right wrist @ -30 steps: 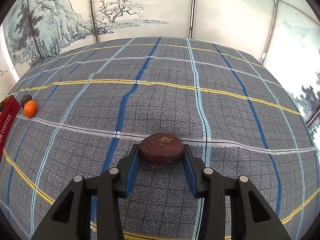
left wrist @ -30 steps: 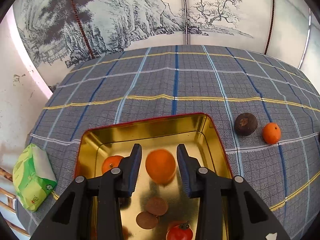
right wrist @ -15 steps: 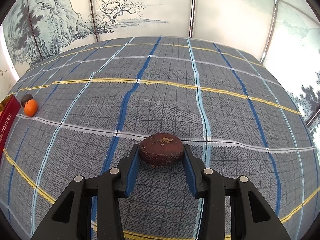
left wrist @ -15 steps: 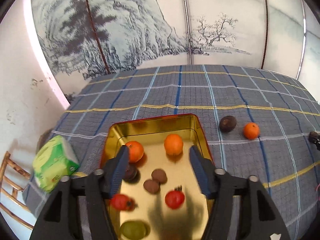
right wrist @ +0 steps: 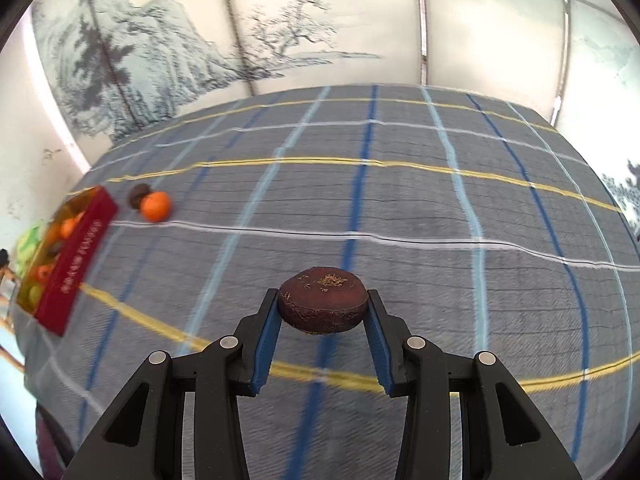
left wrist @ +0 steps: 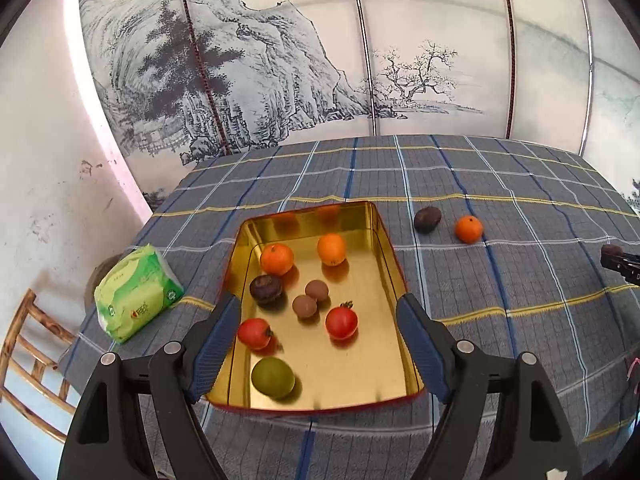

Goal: Organize fruits
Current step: 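Carry the dried fruit over the tin with the right gripper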

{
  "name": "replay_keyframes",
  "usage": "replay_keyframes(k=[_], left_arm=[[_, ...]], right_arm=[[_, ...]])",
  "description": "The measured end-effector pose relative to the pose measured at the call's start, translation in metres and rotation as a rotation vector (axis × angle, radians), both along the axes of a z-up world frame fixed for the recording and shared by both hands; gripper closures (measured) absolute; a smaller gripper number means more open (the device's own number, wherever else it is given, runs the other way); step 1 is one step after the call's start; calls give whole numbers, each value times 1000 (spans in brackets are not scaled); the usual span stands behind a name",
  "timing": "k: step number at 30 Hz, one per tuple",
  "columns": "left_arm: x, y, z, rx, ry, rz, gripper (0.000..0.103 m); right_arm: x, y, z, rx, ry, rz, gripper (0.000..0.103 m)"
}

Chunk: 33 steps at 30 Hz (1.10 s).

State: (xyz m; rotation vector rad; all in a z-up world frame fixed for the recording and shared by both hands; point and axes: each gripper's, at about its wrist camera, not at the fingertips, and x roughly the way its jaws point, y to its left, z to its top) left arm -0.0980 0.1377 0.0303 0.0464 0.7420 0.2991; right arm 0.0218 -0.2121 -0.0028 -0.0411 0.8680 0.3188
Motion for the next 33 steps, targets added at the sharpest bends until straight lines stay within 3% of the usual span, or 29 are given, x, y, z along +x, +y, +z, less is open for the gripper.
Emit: replay_keyframes(k=[9,19,33], left_arm=[[-22,10,-11,-17,18,19,25],[-45,34,-27,-93,44,63,25],[-72,57,-37,-120,57,105,25]], right_arm=[[-36,57,28,62,-38,121,60],[-71,141,56,107,-74,310,60],[-90,251,47,117,-27,520,60]])
